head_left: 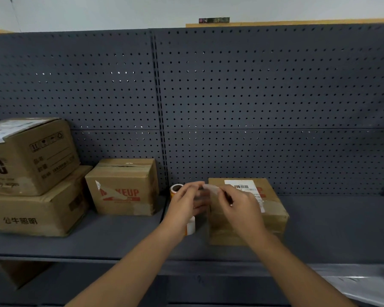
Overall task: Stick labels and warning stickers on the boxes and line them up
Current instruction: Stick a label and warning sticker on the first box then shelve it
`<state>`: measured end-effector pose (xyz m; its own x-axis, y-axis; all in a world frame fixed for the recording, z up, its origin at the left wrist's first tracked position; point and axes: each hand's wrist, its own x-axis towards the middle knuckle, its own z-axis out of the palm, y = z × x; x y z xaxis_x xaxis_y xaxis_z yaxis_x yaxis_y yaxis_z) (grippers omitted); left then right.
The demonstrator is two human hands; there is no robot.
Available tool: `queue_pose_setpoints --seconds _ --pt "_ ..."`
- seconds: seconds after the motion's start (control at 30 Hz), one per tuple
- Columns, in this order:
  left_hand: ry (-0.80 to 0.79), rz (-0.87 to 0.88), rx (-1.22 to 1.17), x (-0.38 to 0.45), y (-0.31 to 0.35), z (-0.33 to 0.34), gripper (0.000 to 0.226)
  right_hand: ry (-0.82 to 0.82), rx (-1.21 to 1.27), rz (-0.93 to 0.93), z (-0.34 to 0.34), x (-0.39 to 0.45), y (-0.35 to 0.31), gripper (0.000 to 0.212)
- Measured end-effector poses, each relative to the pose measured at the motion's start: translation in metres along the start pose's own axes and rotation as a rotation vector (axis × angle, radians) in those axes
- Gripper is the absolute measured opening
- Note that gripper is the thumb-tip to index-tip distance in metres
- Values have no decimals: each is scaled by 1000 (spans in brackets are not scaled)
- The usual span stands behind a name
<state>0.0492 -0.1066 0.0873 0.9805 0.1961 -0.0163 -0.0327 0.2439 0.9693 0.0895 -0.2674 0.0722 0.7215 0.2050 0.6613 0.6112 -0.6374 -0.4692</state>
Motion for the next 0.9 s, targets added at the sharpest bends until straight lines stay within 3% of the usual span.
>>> queue_pose_setpoints --seconds 0.1,0.23,0.37,0.5,0.63,0.73,0.8,0.9 --pt "-16 -14 -128 2 3 1 31 -52 84 -81 -3 -2 2 17" --pt "3 64 -87 3 2 -1 20 -145 206 -110 -12 -5 5 33" --pt "44 171 82 1 -3 -1 21 -150 477 94 -18 -6 2 35" --pt "6 279 216 0 -6 2 24 -65 805 424 -18 7 -2 33" --pt "-2 308 251 -3 -6 7 27 -88 757 423 -20 14 -1 13" --pt "13 302 288 -2 -8 6 27 -72 745 385 -21 12 3 12" --pt "26 307 387 0 -10 4 28 -90 707 352 -20 10 5 14" --pt "33 337 646 -2 -9 7 47 -117 615 271 -17 8 5 19"
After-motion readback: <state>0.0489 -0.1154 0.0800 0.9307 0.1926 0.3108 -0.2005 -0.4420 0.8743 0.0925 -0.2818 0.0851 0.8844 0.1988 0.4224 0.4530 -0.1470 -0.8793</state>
